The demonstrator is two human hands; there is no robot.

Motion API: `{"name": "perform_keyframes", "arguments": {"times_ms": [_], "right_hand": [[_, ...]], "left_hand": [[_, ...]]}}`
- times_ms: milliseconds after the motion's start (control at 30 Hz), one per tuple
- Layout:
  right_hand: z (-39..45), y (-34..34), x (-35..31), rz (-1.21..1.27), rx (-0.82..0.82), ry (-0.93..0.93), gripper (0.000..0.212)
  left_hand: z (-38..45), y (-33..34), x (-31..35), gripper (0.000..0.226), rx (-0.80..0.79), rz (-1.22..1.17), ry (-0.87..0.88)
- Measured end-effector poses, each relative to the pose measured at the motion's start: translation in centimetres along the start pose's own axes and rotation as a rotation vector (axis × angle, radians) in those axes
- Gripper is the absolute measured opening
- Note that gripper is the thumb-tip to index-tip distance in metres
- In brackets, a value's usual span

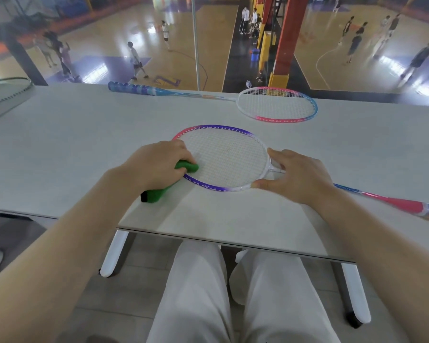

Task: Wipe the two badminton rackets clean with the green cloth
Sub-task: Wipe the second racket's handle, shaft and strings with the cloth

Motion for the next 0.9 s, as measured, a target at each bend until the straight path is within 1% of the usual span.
{"name": "perform_keyframes", "arguments": {"times_ms": [100,167,267,500,667,767,900], "right_hand": [[0.1,0.1,0.0,-0.004,-0.004,0.0,0.11],[0.1,-0.1,-0.1,-0.008,0.006,-0.015,0.108],[0.1,-0.3,-0.2,-0.003,0.01,-0.019,0.1],[0.1,0.0,0.0,0.027,0.009,-0.012,0.09],[0.2,0.1,0.2,0.03,-0.022,-0.008,0.097],[0.3,0.2,0.4,0.026,-0.011,0.002,0.097],[0.4,0.3,0.5,0.009,-0.018,0.018,0.099]], "left_hand": [[-1.1,0.0,0.1,0.031,0.025,-0.028,0.005],[-0.7,-0.3,-0.2,0.03,0.081,-0.028,-0.006],[1.2,-0.6,-1.2,0.029,0.137,0.008,-0.05],[6.5,-1.4,-1.6,0.03,0.212,0.101,-0.088],[9.8,-1.8,-1.2,0.029,0.264,0.129,-0.1],[11.3,-1.9,-1.0,0.027,0.232,0.113,-0.072],[11.4,-1.5,-1.8,0.026,0.11,-0.013,-0.015]]}}
Point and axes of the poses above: each hand's wrist, its own z-axis towards the middle knuckle, its own y-axis out of the palm, x = y × z, the point moved 9 cm from there along z, towards the middle knuckle, and after that the axes turned 3 degrees about -z, right-handed, at the moved point
